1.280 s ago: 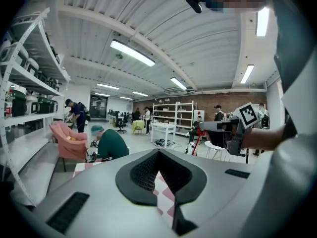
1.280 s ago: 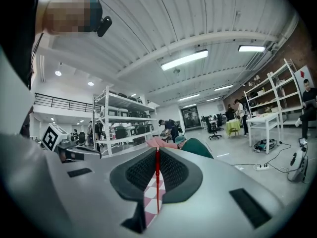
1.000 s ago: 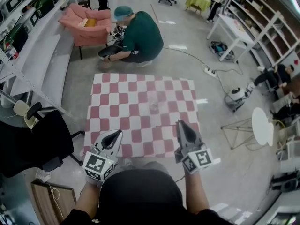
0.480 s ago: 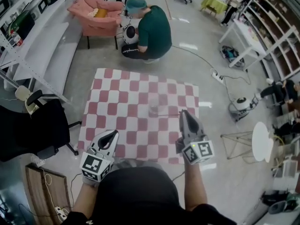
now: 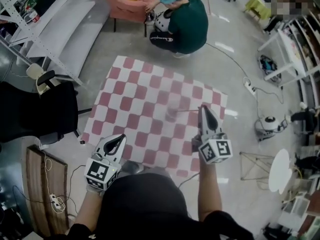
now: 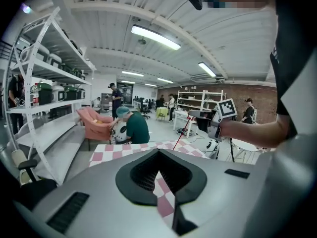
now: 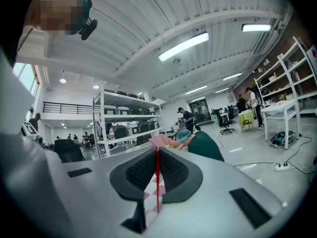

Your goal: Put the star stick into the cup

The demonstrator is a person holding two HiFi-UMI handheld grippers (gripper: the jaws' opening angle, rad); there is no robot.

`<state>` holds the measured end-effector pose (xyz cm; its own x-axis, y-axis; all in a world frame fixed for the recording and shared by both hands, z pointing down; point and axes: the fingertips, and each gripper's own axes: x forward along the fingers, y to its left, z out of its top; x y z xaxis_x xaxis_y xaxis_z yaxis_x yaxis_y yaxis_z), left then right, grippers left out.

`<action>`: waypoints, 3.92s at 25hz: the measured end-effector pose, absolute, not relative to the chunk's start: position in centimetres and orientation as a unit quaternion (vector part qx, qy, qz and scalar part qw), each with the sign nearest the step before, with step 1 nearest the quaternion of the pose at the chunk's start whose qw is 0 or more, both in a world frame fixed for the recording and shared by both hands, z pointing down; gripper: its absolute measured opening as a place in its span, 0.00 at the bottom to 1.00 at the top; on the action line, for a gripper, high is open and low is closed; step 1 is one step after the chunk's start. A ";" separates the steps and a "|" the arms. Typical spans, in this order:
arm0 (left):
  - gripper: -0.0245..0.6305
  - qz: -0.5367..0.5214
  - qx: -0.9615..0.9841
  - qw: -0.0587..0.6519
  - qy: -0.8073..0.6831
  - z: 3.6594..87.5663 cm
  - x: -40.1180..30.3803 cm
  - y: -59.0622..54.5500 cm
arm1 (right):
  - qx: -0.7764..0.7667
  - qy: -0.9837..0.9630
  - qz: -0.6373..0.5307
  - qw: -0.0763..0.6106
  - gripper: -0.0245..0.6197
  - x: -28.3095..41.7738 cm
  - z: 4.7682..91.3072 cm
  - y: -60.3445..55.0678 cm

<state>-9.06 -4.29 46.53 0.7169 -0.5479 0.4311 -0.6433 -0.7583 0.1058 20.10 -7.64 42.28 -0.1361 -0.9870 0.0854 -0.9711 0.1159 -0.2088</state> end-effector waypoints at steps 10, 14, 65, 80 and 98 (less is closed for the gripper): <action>0.10 0.229 0.890 0.137 -0.370 48.5 -10.2 -2.9 | -0.615 0.774 -0.154 0.008 0.08 19.4 48.4 -11.7; 0.10 0.238 0.885 0.140 -0.376 49.0 -10.4 -2.4 | -0.610 0.774 -0.166 0.002 0.08 19.0 49.9 -12.2; 0.10 0.248 0.888 0.147 -0.357 50.2 -10.2 -2.0 | -0.664 0.701 -0.261 0.022 0.30 25.4 56.1 -11.9; 0.10 0.213 0.930 0.129 -0.271 48.5 -6.3 -3.4 | -0.682 0.697 -0.220 0.002 0.17 22.7 50.7 -4.6; 0.10 0.171 0.964 0.116 -0.165 46.0 0.1 -3.5 | -0.674 0.718 -0.162 -0.071 0.09 15.7 44.8 3.2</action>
